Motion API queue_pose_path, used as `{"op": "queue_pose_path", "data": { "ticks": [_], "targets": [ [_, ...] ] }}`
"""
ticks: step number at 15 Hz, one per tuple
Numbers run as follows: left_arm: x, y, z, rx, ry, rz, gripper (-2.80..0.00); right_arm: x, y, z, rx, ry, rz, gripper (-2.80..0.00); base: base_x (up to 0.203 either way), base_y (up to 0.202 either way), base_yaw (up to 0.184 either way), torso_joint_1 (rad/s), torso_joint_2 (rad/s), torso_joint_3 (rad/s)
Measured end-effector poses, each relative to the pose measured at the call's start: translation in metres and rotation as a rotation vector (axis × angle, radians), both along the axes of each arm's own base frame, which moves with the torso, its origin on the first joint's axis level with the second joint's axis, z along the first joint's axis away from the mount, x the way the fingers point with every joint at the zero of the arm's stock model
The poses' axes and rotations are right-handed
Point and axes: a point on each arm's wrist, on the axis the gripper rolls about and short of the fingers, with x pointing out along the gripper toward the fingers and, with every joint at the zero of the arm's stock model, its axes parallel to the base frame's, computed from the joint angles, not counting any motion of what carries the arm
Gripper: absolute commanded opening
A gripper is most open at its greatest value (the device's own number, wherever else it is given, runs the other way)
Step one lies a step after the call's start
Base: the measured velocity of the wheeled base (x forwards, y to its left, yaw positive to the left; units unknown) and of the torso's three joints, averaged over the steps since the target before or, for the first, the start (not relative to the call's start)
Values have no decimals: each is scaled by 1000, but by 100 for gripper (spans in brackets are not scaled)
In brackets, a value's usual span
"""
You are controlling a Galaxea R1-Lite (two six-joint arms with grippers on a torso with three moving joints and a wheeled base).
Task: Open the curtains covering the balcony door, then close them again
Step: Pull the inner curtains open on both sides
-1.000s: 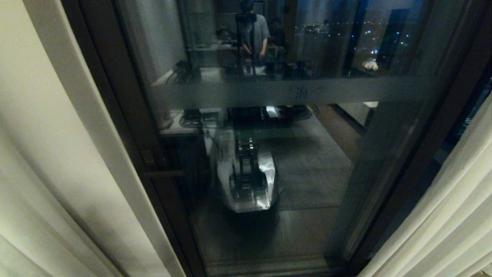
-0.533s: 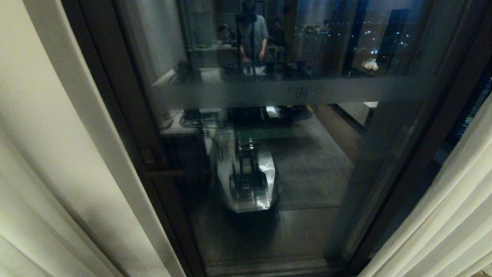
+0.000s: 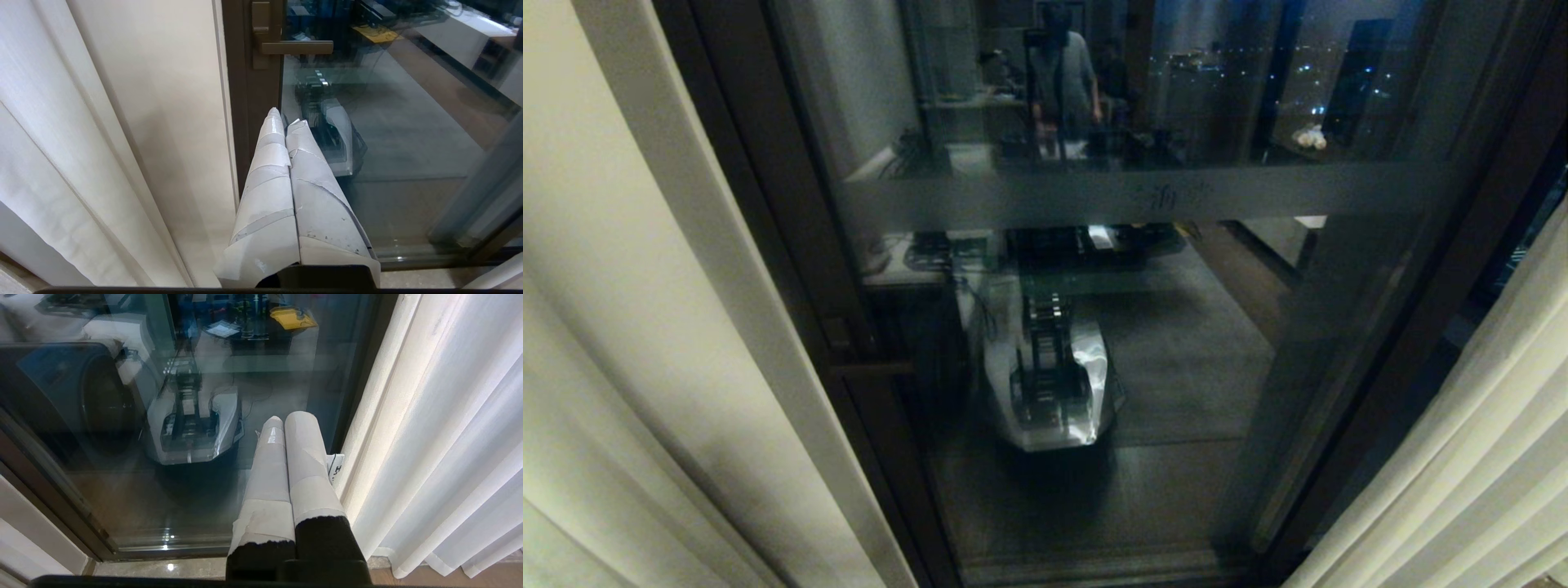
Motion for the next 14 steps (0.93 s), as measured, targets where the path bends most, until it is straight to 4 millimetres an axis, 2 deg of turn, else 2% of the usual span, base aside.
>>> {"op": "queue_pose_path", "data": {
  "ticks": [14],
  "targets": [
    [0, 0, 0, 0, -1, 0, -280, 0, 0, 0, 0, 0, 0, -280, 0, 0, 0, 0, 0, 0]
  ]
}}
